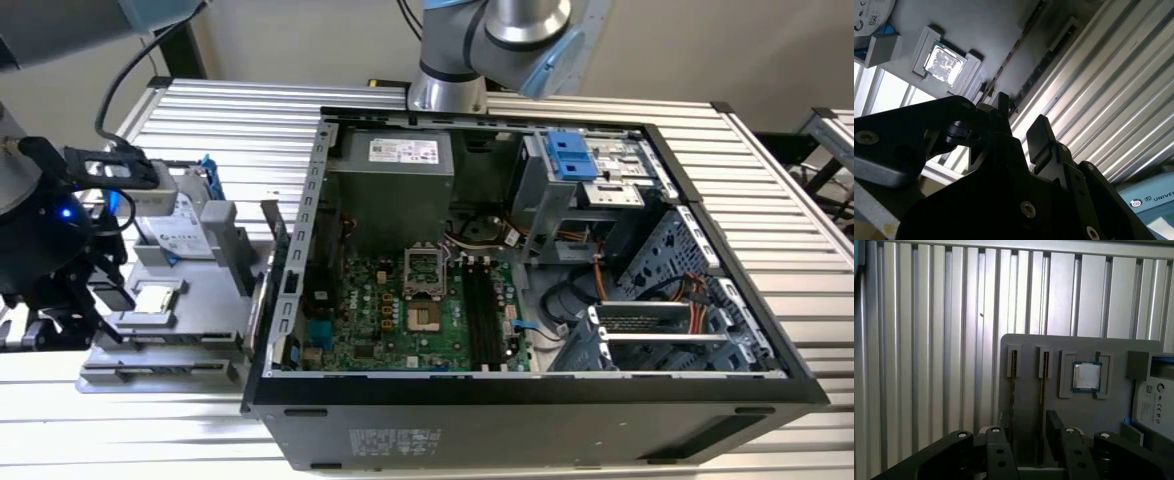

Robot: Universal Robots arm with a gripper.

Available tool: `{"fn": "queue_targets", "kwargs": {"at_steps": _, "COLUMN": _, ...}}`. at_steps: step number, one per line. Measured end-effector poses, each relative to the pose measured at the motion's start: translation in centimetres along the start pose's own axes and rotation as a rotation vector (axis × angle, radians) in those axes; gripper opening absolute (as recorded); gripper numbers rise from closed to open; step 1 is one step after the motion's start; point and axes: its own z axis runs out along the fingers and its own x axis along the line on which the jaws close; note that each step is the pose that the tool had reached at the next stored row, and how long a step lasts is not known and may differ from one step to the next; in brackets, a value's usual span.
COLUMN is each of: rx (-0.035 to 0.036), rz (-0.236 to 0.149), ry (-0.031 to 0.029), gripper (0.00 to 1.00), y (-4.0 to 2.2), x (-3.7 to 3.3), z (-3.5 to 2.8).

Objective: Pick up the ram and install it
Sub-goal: 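Pick up the ram and move it above insertion slot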

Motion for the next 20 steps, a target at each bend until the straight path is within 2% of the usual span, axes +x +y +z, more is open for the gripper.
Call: {"fn": "queue_targets", "kwargs": {"at_steps": 20, "rx": -0.0002, "rz": 0.000, "ry": 0.0001, "gripper": 1.00, "y": -0.01, "x": 0.25, "z": 2.67}}
